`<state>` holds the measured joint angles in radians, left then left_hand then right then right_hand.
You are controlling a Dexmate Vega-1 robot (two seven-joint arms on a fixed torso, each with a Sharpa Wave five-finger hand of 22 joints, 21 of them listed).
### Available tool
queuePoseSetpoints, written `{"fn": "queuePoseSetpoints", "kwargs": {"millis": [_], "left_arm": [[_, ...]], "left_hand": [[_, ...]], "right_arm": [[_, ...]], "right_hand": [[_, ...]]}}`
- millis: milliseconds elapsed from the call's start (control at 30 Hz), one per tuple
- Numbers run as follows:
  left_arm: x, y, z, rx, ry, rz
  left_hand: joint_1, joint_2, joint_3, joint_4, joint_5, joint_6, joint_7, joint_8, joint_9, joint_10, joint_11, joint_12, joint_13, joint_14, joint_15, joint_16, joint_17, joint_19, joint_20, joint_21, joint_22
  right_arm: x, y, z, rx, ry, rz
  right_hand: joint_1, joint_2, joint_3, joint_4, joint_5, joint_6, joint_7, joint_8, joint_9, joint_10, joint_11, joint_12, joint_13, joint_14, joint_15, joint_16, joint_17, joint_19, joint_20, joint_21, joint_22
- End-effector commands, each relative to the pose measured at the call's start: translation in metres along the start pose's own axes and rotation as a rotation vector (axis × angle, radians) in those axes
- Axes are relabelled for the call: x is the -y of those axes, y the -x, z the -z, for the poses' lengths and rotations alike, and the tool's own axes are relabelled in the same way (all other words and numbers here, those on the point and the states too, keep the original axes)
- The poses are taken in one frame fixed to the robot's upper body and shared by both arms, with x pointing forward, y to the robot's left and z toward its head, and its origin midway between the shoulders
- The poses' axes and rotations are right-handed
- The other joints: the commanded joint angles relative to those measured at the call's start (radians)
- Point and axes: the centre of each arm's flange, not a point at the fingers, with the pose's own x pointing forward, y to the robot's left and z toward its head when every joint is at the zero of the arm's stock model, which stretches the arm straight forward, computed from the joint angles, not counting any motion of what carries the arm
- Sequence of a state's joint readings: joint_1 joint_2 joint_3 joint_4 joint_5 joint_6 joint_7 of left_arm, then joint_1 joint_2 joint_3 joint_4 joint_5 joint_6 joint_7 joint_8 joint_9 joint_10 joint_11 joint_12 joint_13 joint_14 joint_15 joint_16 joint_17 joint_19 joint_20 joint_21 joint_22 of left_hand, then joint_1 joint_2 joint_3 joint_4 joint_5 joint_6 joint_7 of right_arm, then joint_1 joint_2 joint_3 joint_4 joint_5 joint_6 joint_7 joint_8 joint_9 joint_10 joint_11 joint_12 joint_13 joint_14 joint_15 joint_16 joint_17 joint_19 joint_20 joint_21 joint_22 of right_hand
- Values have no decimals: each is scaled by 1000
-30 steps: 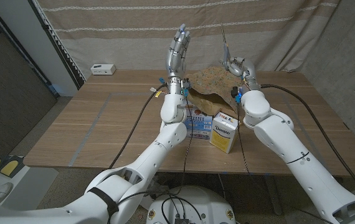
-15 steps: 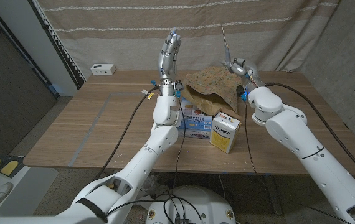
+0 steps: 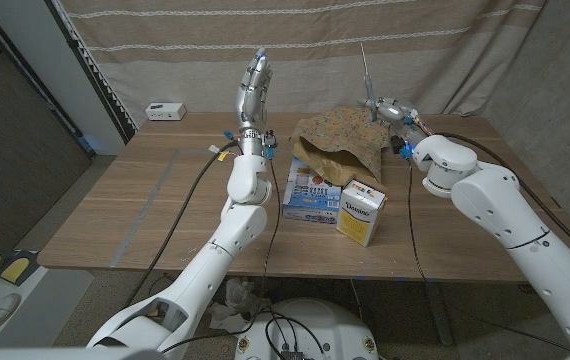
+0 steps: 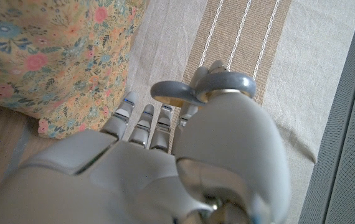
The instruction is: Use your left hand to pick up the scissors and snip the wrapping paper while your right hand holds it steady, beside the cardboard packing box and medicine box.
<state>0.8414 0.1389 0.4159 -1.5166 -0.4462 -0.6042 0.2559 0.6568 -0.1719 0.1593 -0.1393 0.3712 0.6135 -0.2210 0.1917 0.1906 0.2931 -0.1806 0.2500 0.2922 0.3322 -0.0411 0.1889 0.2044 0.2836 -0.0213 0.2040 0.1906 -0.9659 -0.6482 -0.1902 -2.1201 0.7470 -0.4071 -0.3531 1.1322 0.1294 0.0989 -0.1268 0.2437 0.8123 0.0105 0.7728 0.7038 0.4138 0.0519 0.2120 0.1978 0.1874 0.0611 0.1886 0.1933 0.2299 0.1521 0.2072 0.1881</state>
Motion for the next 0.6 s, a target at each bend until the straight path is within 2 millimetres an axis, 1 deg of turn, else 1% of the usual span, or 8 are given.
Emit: {"fn": "queuePoseSetpoints", "kwargs": {"millis": [33, 100, 133, 267, 333, 367, 467, 600], "left_arm": [[-22, 7, -19, -33, -69, -40], [-25, 8, -21, -35, -77, -37], [-27, 7, -22, -33, -81, -37], [-33, 8, -25, -28, -89, -65], [-36, 9, -26, -27, -95, -80], [-39, 10, -26, -26, -96, -82], [-44, 13, -27, -21, -101, -90], [-47, 17, -26, -14, -98, -95]], "left_hand": [[-8, 1, -5, 1, 5, -6, 1, -6, 2, -10, -1, -8, 0, -10, -106, -3, 2, -3, 0, 4, 2], [-10, 2, -8, 2, 6, -12, 1, -7, 2, -12, 0, -12, -4, -17, -103, -4, 1, -4, 0, 4, 2], [-11, 2, -10, 2, 6, -14, 1, -7, 2, -15, -3, -14, -5, -18, -103, -3, 0, -6, 1, 4, 2], [-12, 3, -13, 3, 7, -22, 1, -8, 2, -20, 0, -18, -8, -25, -103, -4, -1, -10, 3, 2, 2], [-13, 3, -14, 3, 7, -25, 1, -8, 2, -21, -1, -19, -10, -25, -103, -3, -1, -10, 4, 3, 2], [-14, 4, -15, 3, 7, -27, 1, -9, 2, -19, -1, -19, -11, -24, -102, -2, -1, -9, 4, 3, 2], [-14, 4, -16, 3, 8, -30, 1, -9, 2, -18, 0, -19, -12, -24, -101, -1, -2, -9, 4, 3, 2], [-15, 5, -19, 4, 8, -35, 1, -9, 2, -21, 0, -22, -15, -28, -101, -2, -2, -11, 5, 3, 2]], "right_arm": [[14, 1, -6, -63, -120, -93], [15, 1, -6, -68, -139, -99], [16, 1, -6, -67, -141, -105], [17, 1, -7, -70, -170, -119], [17, 2, -8, -66, -172, -118], [16, 2, -9, -66, -180, -123], [15, 4, -8, -71, -208, -142], [12, 5, -4, -91, -263, -170]], "right_hand": [[2, 14, 7, -4, 4, -6, -1, 9, 7, -4, -1, 0, 5, -2, 6, -1, 2, -4, 0, -1, 6], [2, 14, 8, -4, 4, -14, -1, 11, 12, -3, 1, 0, 5, -3, 7, -1, 2, -6, 0, -1, 6], [2, 16, 9, -4, 5, -33, -8, 13, 20, 0, 6, 2, 5, -3, 7, 0, 2, -7, -1, 0, 6], [3, 18, 11, -3, 5, -49, -3, 21, 32, 3, 12, 3, 4, -5, 16, 1, 2, -14, -4, -2, 6], [3, 19, 12, -3, 5, -45, 4, 28, 37, 2, 16, 3, 4, -7, 17, 1, 2, -17, -3, -2, 6], [2, 19, 12, -2, 5, -34, 4, 37, 41, 2, 16, 3, 3, -8, 17, 1, 2, -18, -2, -2, 6], [0, 18, 12, -1, 5, -29, 2, 40, 37, 1, 20, 3, 3, -9, 20, 1, 2, -21, -2, -2, 6], [-3, 16, 10, 1, 5, -24, -1, 42, 32, 0, 16, 2, 3, -11, 19, 1, 2, -22, 0, -2, 6]]}}
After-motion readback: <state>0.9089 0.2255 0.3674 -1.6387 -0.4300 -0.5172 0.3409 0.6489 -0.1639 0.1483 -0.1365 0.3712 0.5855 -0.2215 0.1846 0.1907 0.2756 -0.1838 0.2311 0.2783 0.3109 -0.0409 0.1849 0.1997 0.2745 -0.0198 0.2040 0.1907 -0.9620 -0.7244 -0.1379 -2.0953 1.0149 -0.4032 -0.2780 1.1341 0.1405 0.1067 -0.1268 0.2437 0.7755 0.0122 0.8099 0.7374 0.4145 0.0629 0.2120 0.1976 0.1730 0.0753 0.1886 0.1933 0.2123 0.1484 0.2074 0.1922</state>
